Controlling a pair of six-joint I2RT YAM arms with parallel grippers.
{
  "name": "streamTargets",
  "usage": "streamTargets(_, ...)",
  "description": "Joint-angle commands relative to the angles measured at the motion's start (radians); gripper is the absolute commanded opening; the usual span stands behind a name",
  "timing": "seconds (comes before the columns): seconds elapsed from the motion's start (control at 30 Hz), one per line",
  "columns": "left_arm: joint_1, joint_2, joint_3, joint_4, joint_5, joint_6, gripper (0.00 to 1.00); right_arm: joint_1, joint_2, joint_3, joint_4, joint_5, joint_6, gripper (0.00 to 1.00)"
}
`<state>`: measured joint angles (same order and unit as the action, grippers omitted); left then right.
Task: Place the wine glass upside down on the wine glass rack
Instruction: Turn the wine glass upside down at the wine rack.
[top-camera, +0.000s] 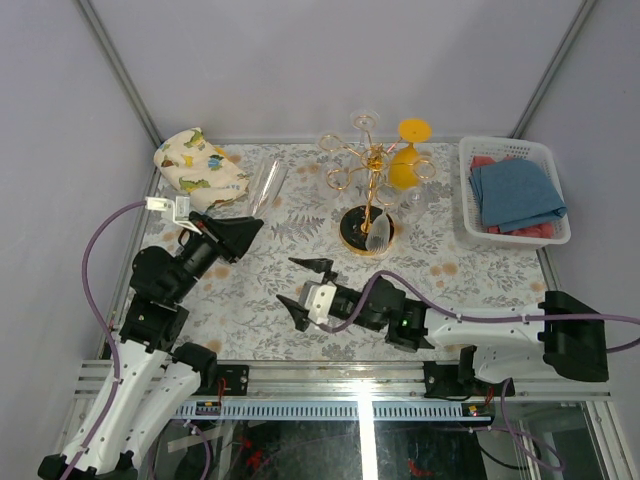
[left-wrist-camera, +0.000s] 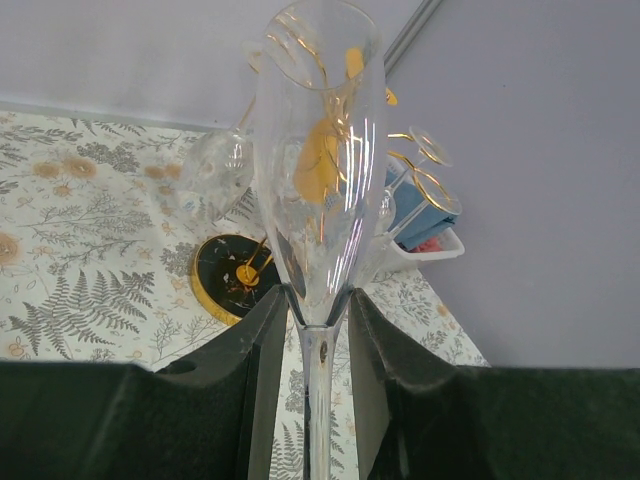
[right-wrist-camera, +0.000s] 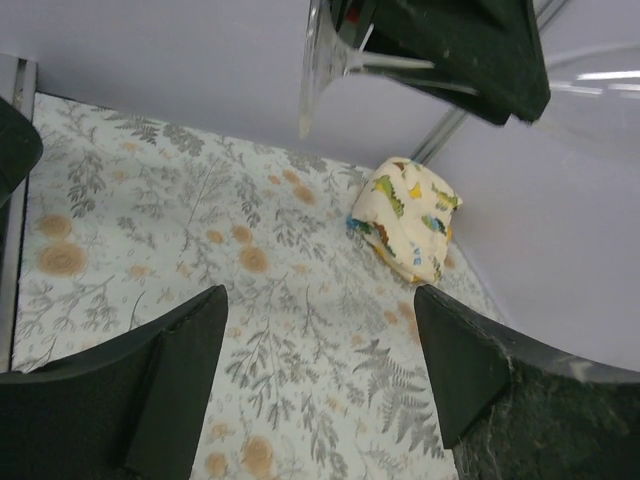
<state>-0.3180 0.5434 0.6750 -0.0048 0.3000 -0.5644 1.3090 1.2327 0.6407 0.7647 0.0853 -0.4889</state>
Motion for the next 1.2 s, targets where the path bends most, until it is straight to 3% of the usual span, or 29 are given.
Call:
streamTargets(0.0, 0.010, -0.019, -0.012, 0.084, 0.024, -0.026, 0.00, 0.005, 0.077, 0.140, 0.158, -0.029, -0.070, 0.80)
streamTargets(0.43, 0.008, -0.031, -0.036, 0.090, 0.004, -0.022, 0.00, 0.009, 0.239, 0.280, 0.222, -0.080, 0.114, 0.57)
streamTargets(0.9, 0.009, -0.041, -0.069, 0.110, -0.025, -0.029, 0.00, 0.025, 0.321, 0.368, 0.196, -0.034, 0.134, 0.44)
streamTargets(1.17, 0.008, -0.049, -0.078, 0.108, -0.034, -0.029, 0.00, 0.030, 0.344, 0.389, 0.196, 0.016, 0.136, 0.29)
